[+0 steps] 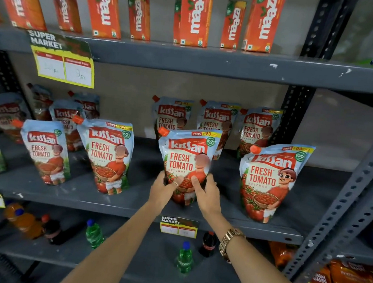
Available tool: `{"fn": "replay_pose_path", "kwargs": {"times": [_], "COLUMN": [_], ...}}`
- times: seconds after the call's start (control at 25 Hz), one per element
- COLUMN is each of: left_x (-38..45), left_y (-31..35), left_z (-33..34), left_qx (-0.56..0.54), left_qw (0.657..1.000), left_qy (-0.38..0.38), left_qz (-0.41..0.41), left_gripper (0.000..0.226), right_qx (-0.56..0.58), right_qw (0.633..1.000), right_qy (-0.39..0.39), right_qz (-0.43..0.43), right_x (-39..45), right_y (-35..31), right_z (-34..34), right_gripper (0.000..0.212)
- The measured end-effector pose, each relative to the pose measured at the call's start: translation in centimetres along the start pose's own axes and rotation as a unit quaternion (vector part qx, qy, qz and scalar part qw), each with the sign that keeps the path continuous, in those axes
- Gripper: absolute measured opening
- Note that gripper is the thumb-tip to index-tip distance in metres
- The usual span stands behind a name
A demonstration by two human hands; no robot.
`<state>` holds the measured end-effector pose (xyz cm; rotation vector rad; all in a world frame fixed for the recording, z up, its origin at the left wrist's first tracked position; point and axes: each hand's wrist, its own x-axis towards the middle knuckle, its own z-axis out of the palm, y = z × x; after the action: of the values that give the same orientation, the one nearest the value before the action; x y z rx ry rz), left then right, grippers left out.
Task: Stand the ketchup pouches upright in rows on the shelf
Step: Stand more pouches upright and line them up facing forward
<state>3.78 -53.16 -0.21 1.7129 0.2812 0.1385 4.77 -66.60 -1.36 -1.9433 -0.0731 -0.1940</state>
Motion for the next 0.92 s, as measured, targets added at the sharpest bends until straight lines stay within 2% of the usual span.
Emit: {"fn": "replay_pose_path", "kwargs": {"times": [0.08,0.36,0.52,0.68,0.76,0.84,0.92], "left_x": [-0.1,-1.2,-2.1,-2.6,-2.5,-2.0,-1.7], "left_y": [-0.3,0.2,0.6,1.2,0.8,0.4,0.3], "left_z": [0.1,2.0,2.8,2.5,1.7,0.1,-2.0], "left_qx": [0.011,0.033,0.038,0.046,0.035,0.032,0.020], "left_qw": [0.999,0.998,0.997,0.995,0.998,0.998,0.992], "left_qy": [-0.028,-0.059,-0.072,-0.085,-0.051,0.028,0.094], "left_qz": [-0.012,-0.012,-0.010,0.001,0.024,0.056,0.082], "left_gripper": [0.053,0.056,0.053,0.055,0.053,0.043,0.031], "right_qx": [0.003,-0.009,-0.010,-0.021,-0.055,-0.086,-0.128], "right_qw": [1.000,0.998,0.996,0.988,0.975,0.957,0.944], "right_qy": [0.009,0.061,0.092,0.151,0.212,0.264,0.284], "right_qz": [-0.007,-0.033,-0.019,-0.017,-0.039,-0.079,-0.108], "right_x": [-0.2,-1.6,-2.2,-3.0,-3.7,-4.2,-4.2], "right_y": [0.1,1.1,1.4,1.0,0.5,-0.3,-0.9], "right_z": [-0.1,-2.0,-2.5,-2.0,-1.3,-0.7,0.1], "right_gripper": [0.031,0.033,0.033,0.039,0.044,0.040,0.033]}}
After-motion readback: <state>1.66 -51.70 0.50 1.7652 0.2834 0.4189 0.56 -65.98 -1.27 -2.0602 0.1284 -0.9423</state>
